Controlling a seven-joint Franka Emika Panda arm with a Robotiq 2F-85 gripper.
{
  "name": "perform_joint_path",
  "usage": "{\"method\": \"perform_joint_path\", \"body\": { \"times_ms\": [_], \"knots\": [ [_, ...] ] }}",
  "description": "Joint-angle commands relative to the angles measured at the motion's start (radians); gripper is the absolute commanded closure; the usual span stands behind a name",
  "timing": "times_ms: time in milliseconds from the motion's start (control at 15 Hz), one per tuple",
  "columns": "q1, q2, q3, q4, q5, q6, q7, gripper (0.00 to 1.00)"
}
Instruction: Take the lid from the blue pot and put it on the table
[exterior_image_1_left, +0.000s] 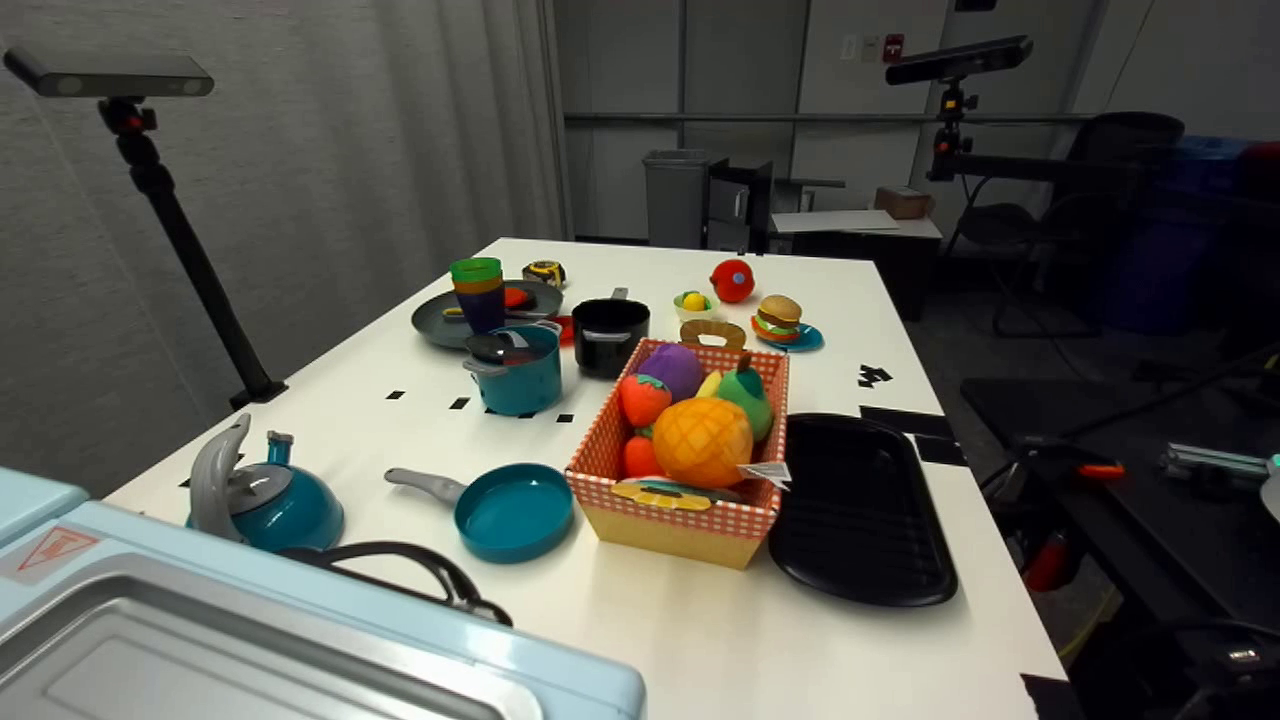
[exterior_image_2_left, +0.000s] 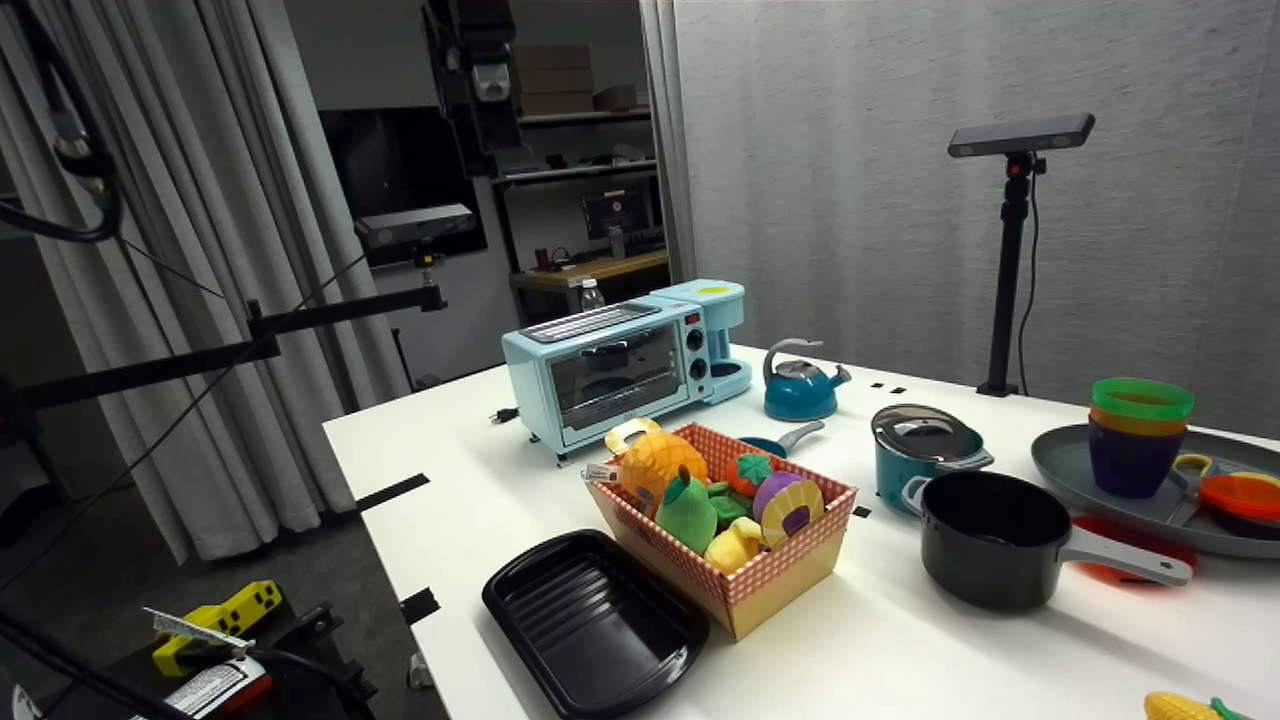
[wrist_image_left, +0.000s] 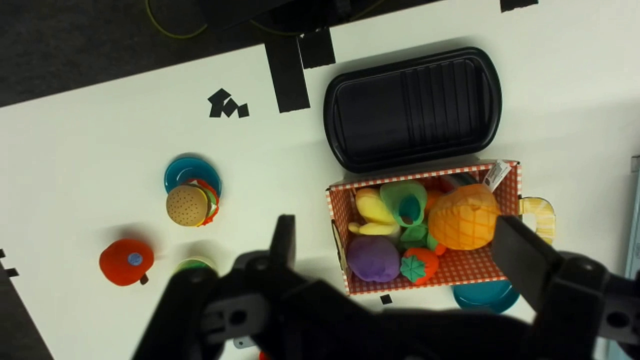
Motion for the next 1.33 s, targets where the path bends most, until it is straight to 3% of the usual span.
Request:
{"method": "perform_joint_path", "body": {
  "times_ms": [0,1267],
  "knots": [
    [-0.016,0.002,0.013,0.000,0.004,-0.002,0.004,0.00],
    [-0.016,0.006,0.012,-0.001,0.025,-0.016,0.005,0.00]
  ]
}}
